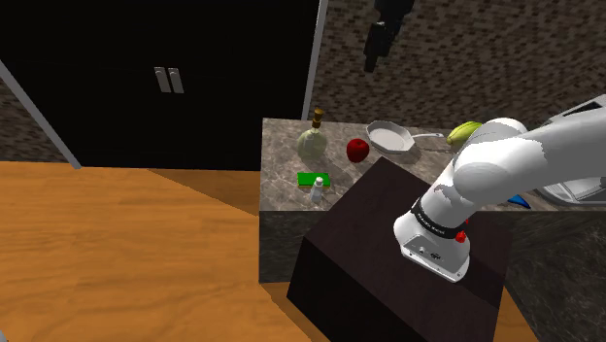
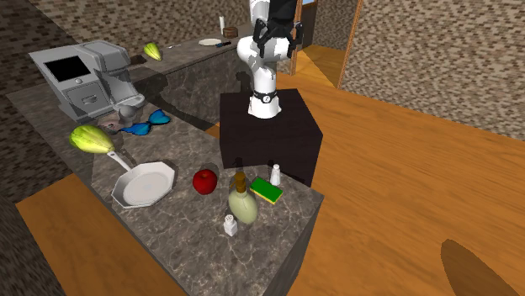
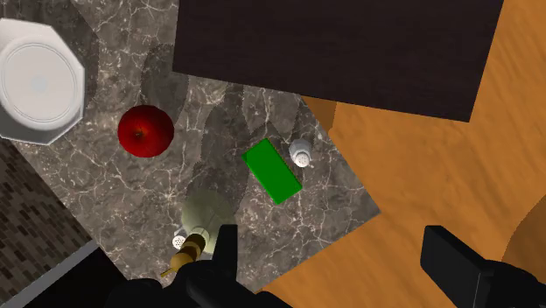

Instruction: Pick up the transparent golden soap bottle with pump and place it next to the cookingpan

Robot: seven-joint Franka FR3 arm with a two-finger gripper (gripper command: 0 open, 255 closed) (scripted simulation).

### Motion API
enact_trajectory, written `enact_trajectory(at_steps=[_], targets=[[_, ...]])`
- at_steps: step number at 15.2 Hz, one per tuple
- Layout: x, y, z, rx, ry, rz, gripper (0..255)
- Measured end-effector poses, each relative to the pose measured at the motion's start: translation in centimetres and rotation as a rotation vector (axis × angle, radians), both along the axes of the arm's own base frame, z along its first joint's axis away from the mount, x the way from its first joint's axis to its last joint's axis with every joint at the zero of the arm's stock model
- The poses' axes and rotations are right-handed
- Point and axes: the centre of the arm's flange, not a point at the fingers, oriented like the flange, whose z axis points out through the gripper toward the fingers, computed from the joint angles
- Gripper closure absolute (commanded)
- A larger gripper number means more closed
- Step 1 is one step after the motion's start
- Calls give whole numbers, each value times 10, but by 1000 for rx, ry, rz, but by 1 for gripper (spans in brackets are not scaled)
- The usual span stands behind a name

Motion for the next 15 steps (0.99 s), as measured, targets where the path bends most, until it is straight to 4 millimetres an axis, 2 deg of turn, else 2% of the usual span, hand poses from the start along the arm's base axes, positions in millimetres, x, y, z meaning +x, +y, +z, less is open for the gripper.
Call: enact_trajectory(at_steps=[2,4,15], targets=[[4,-3,-4,1,2,0,0],[17,-9,-18,3,8,1,0],[102,-68,-125,17,45,6,0]])
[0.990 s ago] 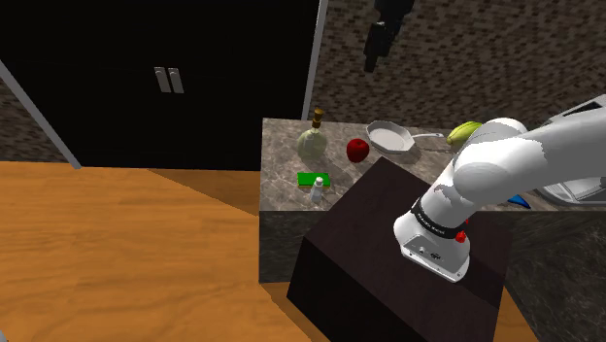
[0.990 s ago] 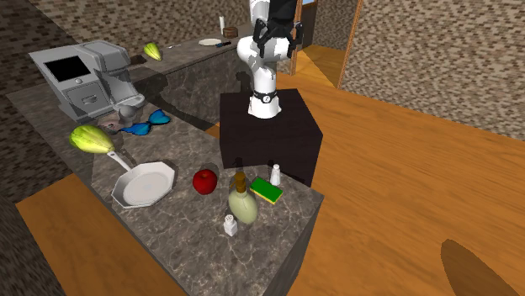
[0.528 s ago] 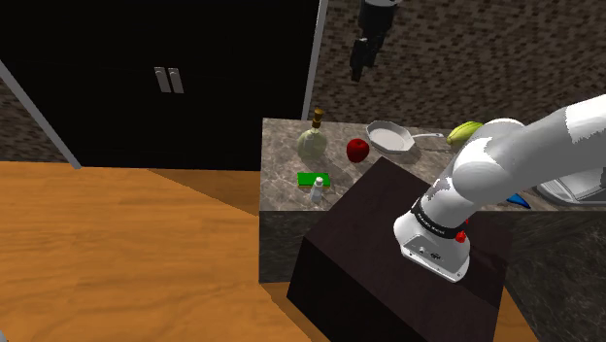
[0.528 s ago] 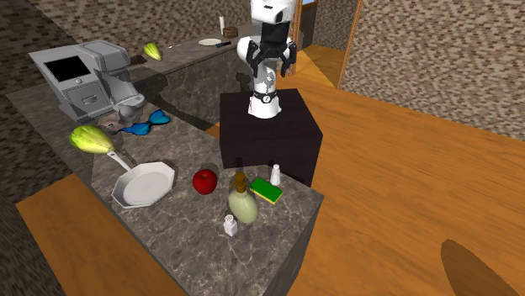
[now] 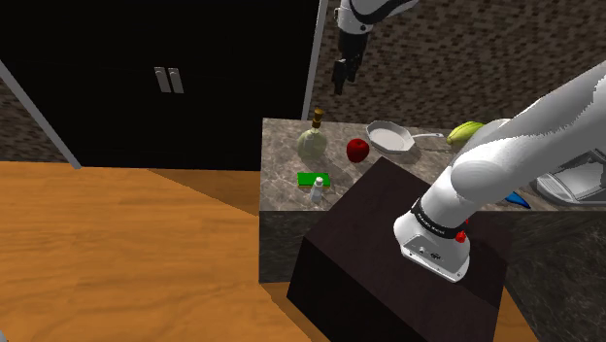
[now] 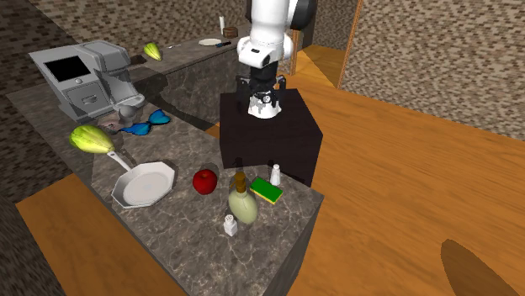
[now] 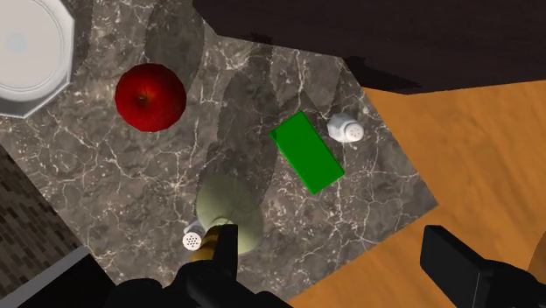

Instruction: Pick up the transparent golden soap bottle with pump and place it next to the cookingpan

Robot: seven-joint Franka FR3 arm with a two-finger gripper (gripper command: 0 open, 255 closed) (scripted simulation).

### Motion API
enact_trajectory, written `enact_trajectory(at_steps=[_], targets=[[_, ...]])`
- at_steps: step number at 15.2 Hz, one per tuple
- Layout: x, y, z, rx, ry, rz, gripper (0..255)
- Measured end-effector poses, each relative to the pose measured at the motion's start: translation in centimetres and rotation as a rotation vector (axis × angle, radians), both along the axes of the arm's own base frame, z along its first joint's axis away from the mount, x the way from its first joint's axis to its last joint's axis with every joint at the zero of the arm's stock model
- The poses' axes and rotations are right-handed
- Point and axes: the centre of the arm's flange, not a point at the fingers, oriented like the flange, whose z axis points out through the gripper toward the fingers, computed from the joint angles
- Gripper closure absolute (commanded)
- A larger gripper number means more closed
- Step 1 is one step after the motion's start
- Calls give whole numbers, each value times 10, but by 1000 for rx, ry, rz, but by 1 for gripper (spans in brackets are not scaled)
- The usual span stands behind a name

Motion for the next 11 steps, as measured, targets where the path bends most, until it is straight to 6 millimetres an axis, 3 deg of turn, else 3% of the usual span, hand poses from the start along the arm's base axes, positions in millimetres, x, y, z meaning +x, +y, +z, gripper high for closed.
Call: enact_trajectory(at_steps=[11], targets=[[87,-58,-108,14,36,5,0]])
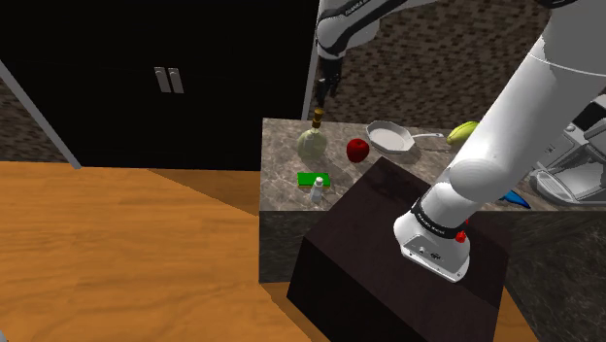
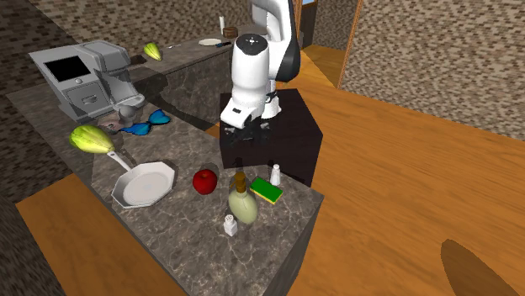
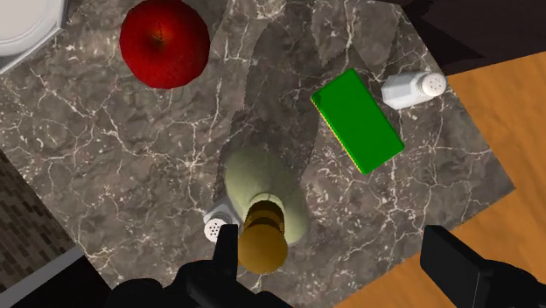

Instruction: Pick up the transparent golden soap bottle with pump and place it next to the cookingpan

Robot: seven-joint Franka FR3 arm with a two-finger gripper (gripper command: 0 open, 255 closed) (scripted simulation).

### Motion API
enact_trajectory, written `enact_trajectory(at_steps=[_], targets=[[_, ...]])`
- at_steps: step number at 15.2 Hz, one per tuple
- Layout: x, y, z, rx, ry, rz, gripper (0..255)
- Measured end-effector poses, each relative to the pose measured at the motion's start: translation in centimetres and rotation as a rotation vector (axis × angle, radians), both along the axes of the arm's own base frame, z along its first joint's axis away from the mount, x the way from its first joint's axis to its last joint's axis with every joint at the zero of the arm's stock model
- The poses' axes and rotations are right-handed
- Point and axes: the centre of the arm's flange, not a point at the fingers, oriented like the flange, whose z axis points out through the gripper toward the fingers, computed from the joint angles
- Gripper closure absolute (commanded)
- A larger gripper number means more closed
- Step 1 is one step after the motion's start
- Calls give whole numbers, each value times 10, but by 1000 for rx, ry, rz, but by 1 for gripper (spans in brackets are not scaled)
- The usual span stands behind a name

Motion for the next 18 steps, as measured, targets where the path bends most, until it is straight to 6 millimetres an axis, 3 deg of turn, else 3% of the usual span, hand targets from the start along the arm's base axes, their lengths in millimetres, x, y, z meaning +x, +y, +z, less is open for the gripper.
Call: enact_trajectory(at_steps=[6,13,18], targets=[[39,-28,-60,6,19,2,0],[38,-32,-97,7,20,3,0],[37,-32,-101,7,20,3,0]])
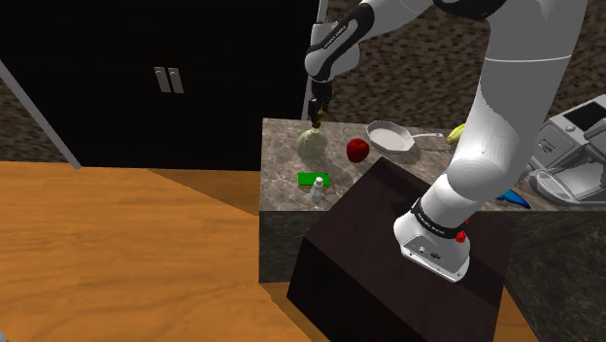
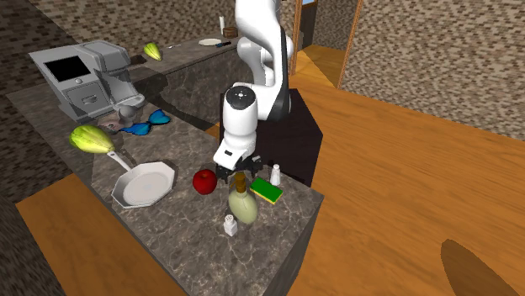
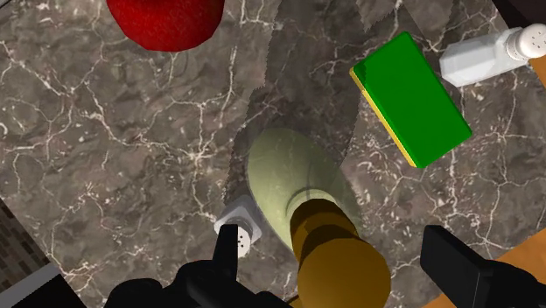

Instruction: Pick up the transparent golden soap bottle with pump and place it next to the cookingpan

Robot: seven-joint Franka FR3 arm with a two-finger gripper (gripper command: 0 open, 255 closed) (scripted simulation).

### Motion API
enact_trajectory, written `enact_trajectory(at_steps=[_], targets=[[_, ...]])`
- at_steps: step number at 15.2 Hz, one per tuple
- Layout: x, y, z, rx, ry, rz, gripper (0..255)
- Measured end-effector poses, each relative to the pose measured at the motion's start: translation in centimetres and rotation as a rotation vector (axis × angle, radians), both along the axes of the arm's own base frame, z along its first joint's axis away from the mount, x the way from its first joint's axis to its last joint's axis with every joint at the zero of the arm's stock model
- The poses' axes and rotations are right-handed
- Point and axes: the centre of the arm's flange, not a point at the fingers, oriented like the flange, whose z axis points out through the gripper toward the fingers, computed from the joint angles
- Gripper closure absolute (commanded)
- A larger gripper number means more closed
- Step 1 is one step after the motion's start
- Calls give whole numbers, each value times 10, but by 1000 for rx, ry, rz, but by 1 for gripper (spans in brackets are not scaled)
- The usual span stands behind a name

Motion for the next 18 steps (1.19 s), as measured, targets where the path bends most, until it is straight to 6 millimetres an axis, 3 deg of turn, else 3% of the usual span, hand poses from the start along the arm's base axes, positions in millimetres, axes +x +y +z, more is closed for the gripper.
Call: enact_trajectory(at_steps=[2,3,13,18], targets=[[0,0,0,0,0,0,0],[0,0,0,0,0,0,255],[0,0,0,0,0,0,255],[0,0,21,0,0,0,255]])
